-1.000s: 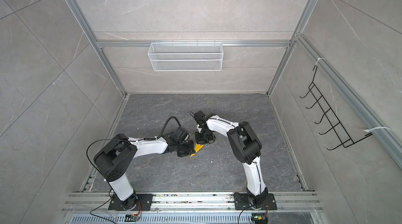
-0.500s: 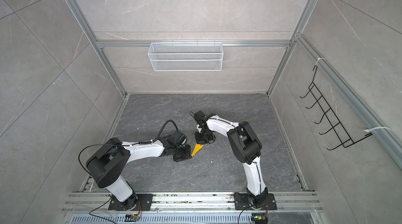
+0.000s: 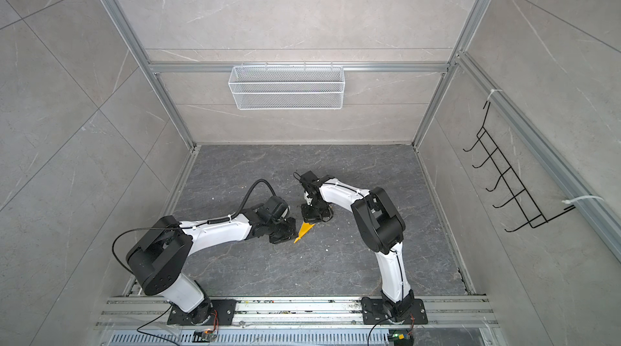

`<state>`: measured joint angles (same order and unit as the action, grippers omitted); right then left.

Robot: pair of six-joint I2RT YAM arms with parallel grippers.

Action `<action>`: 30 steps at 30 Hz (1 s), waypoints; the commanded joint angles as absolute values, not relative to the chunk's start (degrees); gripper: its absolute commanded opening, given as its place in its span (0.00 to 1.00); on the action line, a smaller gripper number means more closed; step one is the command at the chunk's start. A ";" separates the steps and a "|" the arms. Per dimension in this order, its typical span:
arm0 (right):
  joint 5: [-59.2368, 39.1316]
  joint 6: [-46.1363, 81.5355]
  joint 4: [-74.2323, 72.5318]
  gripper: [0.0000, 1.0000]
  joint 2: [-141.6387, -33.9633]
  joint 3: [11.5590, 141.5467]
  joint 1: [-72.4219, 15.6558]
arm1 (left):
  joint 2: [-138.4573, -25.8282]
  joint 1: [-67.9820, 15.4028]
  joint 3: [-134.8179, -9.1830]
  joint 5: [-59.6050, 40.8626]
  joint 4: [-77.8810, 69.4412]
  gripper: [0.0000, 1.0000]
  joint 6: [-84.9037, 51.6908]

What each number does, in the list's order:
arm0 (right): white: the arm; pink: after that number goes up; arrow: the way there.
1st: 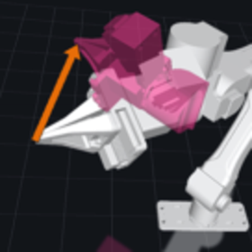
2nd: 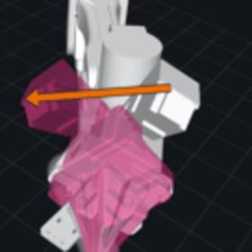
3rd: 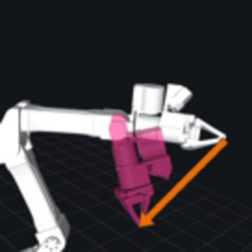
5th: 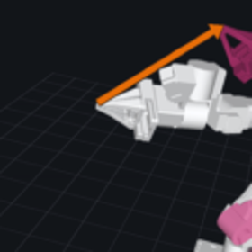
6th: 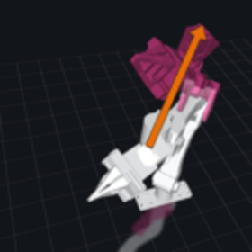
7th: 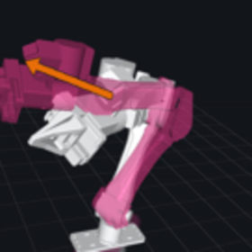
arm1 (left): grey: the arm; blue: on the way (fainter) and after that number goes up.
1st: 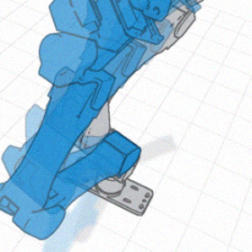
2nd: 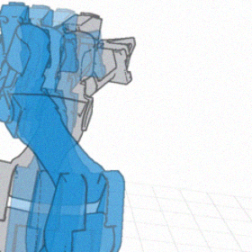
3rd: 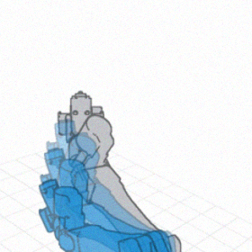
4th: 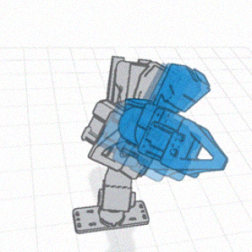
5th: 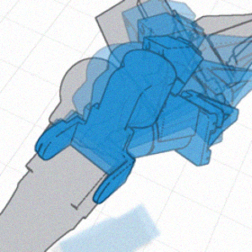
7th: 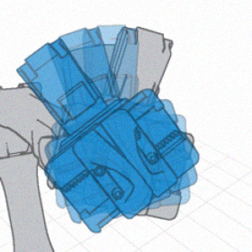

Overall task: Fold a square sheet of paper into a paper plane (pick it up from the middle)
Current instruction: 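Release the plane with both grippers and raise them away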

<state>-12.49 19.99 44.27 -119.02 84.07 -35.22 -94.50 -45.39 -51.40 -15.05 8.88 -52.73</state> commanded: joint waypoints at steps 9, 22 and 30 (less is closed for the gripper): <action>-10.72 19.74 43.94 0.07 -121.85 80.45 -34.73 | -101.42 -45.22 -53.57 -14.60 6.40 0.00 -53.93; -5.43 17.49 45.34 0.07 -122.29 83.36 -27.95 | -102.13 -45.29 -52.30 -13.39 12.91 0.00 -53.70; 0.96 18.03 47.94 0.07 -124.06 89.28 -22.85 | -101.78 -45.26 -52.96 -13.61 12.67 0.00 -53.00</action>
